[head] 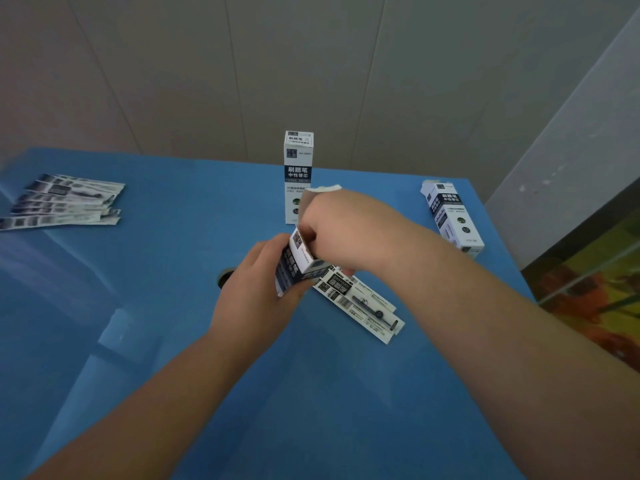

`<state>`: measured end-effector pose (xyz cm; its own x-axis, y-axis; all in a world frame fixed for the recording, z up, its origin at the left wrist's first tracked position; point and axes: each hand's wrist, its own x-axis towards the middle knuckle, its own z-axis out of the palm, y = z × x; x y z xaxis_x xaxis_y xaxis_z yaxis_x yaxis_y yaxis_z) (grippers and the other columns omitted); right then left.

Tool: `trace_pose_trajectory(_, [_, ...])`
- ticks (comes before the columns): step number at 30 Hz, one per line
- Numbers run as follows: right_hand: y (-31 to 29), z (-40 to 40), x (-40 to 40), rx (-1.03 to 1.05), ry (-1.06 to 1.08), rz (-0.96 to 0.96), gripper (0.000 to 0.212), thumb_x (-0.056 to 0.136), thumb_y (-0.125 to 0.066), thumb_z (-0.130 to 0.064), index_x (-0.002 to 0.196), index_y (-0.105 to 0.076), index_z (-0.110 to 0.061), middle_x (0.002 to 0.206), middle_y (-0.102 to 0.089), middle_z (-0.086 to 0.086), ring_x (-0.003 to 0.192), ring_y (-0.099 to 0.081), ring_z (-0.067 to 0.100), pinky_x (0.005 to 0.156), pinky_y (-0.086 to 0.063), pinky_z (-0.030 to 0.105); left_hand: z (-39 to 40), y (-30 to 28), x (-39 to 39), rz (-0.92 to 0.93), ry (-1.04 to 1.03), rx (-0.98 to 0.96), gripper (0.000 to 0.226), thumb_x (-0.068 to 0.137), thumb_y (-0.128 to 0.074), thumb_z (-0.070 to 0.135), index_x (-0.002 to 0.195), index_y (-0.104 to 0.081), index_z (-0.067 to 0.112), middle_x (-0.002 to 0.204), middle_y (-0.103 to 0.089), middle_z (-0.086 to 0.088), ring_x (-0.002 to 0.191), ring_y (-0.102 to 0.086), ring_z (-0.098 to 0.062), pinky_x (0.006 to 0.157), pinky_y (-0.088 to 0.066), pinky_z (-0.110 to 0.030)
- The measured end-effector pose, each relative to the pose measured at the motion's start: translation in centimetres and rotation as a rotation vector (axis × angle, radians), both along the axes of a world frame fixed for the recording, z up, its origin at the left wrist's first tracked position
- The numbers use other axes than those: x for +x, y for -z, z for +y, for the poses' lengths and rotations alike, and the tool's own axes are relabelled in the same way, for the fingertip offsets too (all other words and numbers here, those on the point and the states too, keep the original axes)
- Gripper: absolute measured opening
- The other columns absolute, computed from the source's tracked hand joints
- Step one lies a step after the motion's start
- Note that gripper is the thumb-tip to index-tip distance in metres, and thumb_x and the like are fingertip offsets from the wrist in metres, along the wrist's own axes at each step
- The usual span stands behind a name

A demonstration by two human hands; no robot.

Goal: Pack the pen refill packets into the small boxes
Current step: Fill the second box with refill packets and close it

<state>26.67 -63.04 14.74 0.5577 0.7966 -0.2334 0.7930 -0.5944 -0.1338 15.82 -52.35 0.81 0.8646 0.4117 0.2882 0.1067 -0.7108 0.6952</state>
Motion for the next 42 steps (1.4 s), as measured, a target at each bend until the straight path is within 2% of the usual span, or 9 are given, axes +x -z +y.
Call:
trace_pose_trajectory(3, [0.1,-1.0,1.2,0.137,0.043,0.144,0.018,0.090,-0.060,-0.025,0.078,-0.074,-0.023,0.065,-0.071,-0.003,0.042,-0.066,0.009,0.037,-0.037,0.017,0.2,-0.1,0.0,-0.028,0.020,-0.027,0.054,0.077,-0.065,0.054,0.127,-0.046,0.045,0.112,-0.053,0.027,0.102,-0.055,0.002,0.079,-0.049,-0.029])
trace_pose_trajectory(8, [3.1,-4.4,3.0,0.836,0.358,0.375,0.011,0.089,-0.069,-0.043,0.090,-0.072,-0.033,0.078,-0.075,-0.016,0.046,-0.065,0.009,0.039,-0.043,0.020,0.9,0.1,0.1,-0.018,-0.004,-0.097,0.059,0.074,-0.058,0.063,0.129,-0.041,0.052,0.115,-0.052,0.031,0.108,-0.060,-0.002,0.093,-0.054,-0.040])
trace_pose_trajectory(13, [9.8,-7.3,4.7,0.187,0.426,0.158,0.041,0.088,-0.071,-0.051,0.123,-0.067,-0.029,0.109,-0.069,-0.012,0.098,-0.065,0.013,0.080,-0.049,0.031,1.0,0.0,0.3,0.007,-0.008,-0.134,0.062,0.072,-0.056,0.066,0.131,-0.041,0.054,0.121,-0.052,0.033,0.113,-0.057,0.001,0.097,-0.053,-0.042])
trace_pose_trajectory(16, [12.5,-7.5,4.1,0.021,0.409,0.117,0.054,0.087,-0.069,-0.056,0.128,-0.063,-0.023,0.122,-0.066,-0.002,0.110,-0.063,0.023,0.086,-0.052,0.037,0.9,-0.1,0.5,0.009,-0.004,-0.133,0.060,0.073,-0.056,0.067,0.130,-0.040,0.057,0.120,-0.050,0.037,0.113,-0.057,0.001,0.097,-0.053,-0.043])
trace_pose_trajectory(20, [14.1,-7.0,3.5,0.008,0.365,0.019,0.034,0.088,-0.069,-0.050,0.092,-0.065,-0.017,0.094,-0.060,0.001,0.092,-0.062,0.026,0.064,-0.045,0.033,0.8,-0.2,0.6,-0.008,-0.008,-0.148,0.058,0.073,-0.057,0.066,0.128,-0.038,0.064,0.122,-0.051,0.036,0.115,-0.056,0.003,0.098,-0.052,-0.040])
trace_pose_trajectory(27, [14.6,-6.8,3.6,0.013,0.337,-0.044,0.026,0.094,-0.058,-0.031,0.073,-0.055,-0.016,0.079,-0.050,0.001,0.081,-0.056,0.028,0.051,-0.032,0.028,0.8,-0.3,0.5,-0.009,-0.017,-0.172,0.051,0.076,-0.059,0.062,0.120,-0.034,0.072,0.122,-0.051,0.035,0.116,-0.055,0.004,0.097,-0.052,-0.039])
trace_pose_trajectory(32, [14.2,-6.5,3.9,0.018,0.388,0.037,0.007,0.083,-0.061,-0.023,0.086,-0.067,-0.019,0.083,-0.065,0.000,0.080,-0.062,0.026,0.056,-0.043,0.029,1.0,0.1,0.5,0.001,-0.020,-0.196,0.054,0.077,-0.059,0.059,0.128,-0.044,0.052,0.122,-0.053,0.032,0.115,-0.054,0.005,0.099,-0.051,-0.038])
trace_pose_trajectory(37, [13.0,-6.6,4.4,0.082,0.403,0.133,0.026,0.083,-0.066,-0.026,0.108,-0.068,-0.027,0.100,-0.069,-0.004,0.091,-0.064,0.023,0.066,-0.045,0.029,1.1,0.3,0.4,0.020,-0.027,-0.180,0.052,0.082,-0.066,0.048,0.129,-0.044,0.050,0.121,-0.053,0.032,0.114,-0.053,0.008,0.098,-0.051,-0.035])
trace_pose_trajectory(42, [9.9,-7.0,4.9,0.187,0.434,0.251,0.010,0.076,-0.065,-0.023,0.078,-0.068,-0.014,0.072,-0.069,0.008,0.062,-0.060,0.021,0.055,-0.045,0.030,1.2,0.3,0.4,0.020,-0.017,-0.185,0.053,0.084,-0.068,0.043,0.129,-0.042,0.052,0.120,-0.053,0.029,0.115,-0.055,0.002,0.100,-0.051,-0.039])
